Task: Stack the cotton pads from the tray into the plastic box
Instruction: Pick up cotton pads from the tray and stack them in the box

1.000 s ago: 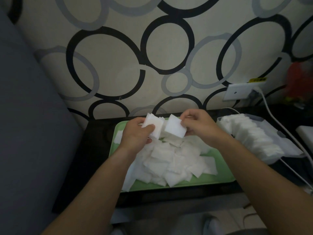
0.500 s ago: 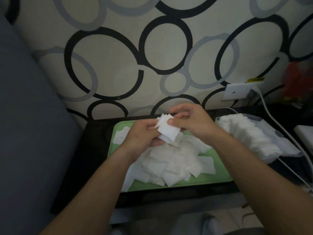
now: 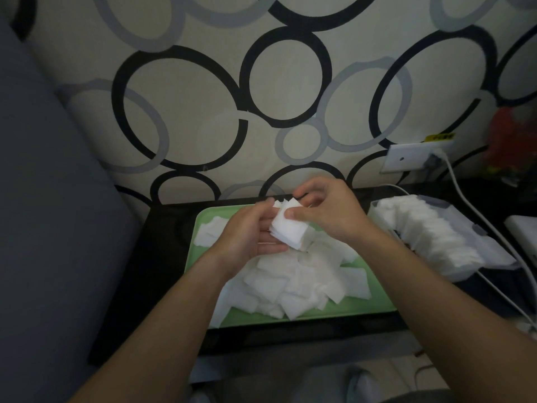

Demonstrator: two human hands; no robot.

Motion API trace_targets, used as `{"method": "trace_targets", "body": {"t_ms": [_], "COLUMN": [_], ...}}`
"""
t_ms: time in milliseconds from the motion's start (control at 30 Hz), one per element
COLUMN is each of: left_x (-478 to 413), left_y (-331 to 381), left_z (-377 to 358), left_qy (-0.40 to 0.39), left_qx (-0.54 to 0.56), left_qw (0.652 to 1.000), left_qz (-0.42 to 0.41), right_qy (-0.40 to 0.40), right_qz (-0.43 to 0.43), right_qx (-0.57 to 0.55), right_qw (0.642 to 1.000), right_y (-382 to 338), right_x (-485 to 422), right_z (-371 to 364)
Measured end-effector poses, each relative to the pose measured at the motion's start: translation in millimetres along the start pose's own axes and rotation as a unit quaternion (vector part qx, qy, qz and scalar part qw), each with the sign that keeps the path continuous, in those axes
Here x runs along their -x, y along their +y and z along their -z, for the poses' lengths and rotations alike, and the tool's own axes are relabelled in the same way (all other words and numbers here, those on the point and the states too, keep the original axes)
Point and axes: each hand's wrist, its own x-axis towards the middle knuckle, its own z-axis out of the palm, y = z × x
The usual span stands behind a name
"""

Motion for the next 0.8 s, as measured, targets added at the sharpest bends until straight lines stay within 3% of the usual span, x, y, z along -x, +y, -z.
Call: {"method": "trace_targets", "body": {"t_ms": [133, 267, 400, 467, 600, 800], "left_x": [1, -2, -4, -4, -4, -3], "left_y": [-7, -6, -7, -7, -7, -8], "left_z": [2, 5, 13, 14, 14, 17], "left_qy": [-0.003, 0.079, 0.122, 0.128, 0.12, 0.112], "left_qx": [-0.093, -0.079, -0.066, -0.069, -0.074, -0.092], "left_qw": [0.994, 0.991, 0.988, 0.987, 0.987, 0.986], "left_qz": [-0.065, -0.071, -0.072, -0.072, -0.072, -0.082], "right_qy": [0.008, 0.006, -0.072, -0.115, -0.125, -0.125], "right_qz": [0.01, -0.021, -0.05, -0.065, -0.053, -0.025], "right_qx": [0.082, 0.163, 0.248, 0.295, 0.382, 0.419], "right_qw": [0.997, 0.986, 0.965, 0.946, 0.914, 0.899], "right_y": [2, 15, 39, 43, 43, 40], "right_x": [1, 2, -1, -1, -3, -1], "right_z": [-3, -2, -3, -5, -9, -14]}}
